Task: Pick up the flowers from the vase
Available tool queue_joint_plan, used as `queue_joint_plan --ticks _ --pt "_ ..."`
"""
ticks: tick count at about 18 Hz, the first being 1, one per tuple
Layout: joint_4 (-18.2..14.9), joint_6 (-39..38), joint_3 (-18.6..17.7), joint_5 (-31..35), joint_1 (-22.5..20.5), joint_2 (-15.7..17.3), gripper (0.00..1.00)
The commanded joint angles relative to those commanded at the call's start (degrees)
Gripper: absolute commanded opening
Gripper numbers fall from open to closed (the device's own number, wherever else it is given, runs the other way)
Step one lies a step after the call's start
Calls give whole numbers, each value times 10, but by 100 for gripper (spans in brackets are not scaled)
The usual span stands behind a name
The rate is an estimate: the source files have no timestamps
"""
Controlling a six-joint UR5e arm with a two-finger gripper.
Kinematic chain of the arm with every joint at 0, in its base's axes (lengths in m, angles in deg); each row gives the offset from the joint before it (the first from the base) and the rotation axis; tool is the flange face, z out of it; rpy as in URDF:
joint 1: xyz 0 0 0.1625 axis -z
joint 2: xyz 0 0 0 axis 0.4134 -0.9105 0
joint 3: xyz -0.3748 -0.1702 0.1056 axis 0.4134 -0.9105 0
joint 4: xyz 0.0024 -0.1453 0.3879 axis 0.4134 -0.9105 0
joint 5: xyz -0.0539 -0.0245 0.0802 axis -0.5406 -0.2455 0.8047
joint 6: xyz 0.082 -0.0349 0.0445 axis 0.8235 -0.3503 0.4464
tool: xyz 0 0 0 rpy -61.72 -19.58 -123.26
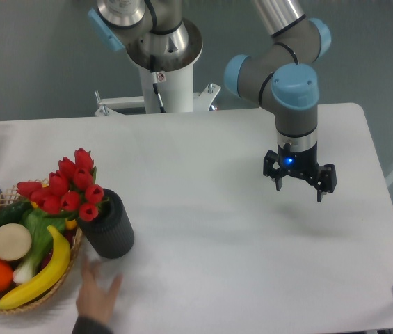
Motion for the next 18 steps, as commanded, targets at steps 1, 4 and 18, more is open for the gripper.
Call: queue_joint_plan --ticks 1,4,18 --pt "0 0 -1 0 0 0 100" --pt "0 -5 -1 -2 1 1 100" --pt "11 -108 11 -351 51 38 100"
